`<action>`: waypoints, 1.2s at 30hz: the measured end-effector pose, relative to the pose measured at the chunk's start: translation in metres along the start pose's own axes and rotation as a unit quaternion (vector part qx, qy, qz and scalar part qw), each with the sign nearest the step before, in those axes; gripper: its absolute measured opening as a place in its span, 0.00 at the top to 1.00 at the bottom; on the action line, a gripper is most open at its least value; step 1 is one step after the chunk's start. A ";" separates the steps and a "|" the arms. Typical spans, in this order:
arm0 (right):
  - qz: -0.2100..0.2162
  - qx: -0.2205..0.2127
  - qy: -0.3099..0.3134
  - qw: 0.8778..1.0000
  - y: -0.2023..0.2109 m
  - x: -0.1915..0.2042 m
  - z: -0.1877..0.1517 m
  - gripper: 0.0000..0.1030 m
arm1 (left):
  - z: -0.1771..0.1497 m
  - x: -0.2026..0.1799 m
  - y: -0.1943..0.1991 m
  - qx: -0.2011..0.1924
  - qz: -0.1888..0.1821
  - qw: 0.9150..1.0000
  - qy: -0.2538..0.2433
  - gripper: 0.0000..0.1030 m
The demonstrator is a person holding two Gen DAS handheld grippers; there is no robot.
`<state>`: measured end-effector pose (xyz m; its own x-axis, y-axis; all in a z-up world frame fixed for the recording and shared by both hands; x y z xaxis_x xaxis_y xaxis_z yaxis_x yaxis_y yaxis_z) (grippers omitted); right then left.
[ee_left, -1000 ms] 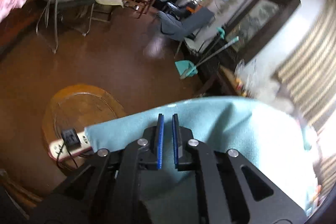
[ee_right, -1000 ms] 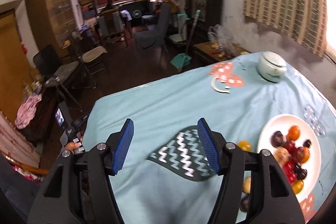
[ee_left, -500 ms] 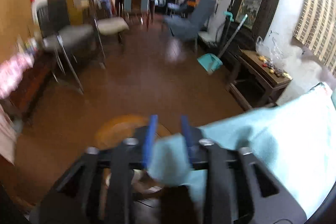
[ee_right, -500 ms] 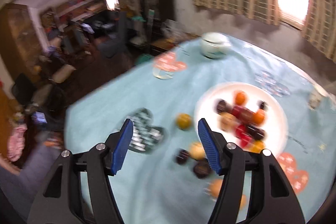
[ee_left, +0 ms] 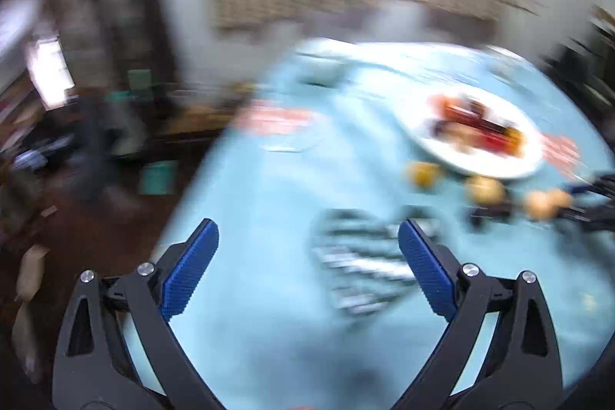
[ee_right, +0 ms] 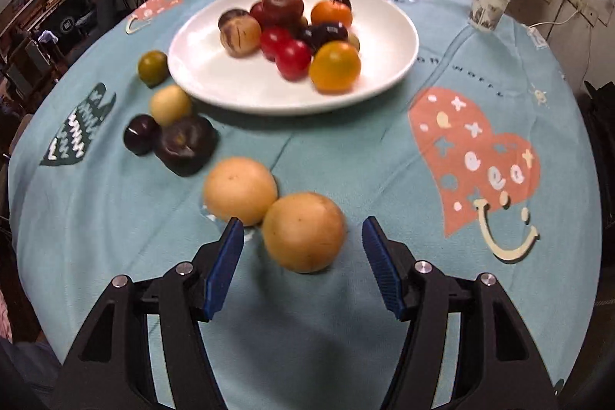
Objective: Organize fruits
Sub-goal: 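Grasp a tan round fruit with the right tool while the left tool grasps a dark mangosteen, then carry both fruits over the white plate and open both tools to release them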
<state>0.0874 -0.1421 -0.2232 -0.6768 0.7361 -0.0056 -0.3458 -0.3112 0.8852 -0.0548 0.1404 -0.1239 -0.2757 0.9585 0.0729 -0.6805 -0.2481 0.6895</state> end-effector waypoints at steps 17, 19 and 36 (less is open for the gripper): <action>0.050 -0.013 -0.122 0.991 0.047 -0.016 -0.013 0.57 | -0.018 -0.156 -0.122 0.144 -0.167 0.965 -0.139 0.66; 0.050 -0.013 -0.128 0.990 0.048 -0.011 -0.015 0.57 | -0.017 -0.157 -0.112 0.148 -0.180 0.961 -0.151 0.66; 0.005 -0.102 -0.159 0.982 0.024 -0.063 0.168 0.57 | 0.161 -0.181 -0.174 0.126 -0.135 0.981 -0.049 0.65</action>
<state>0.2309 -0.0948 -0.1234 -0.4544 0.8732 0.1763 -0.4862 -0.4089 0.7722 0.2227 0.0332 -0.1406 -0.0325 0.9965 -0.0770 -0.5263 0.0485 0.8489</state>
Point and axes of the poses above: each gripper's, at about its wrist camera, not at the fingertips, and y roughly against the way its jaws point, x to its left, z to its top, the point moved 8 cm from there along -y, roughly the way its jaws point, and after that the axes turned 4 degrees about y, right-handed, at the moved point
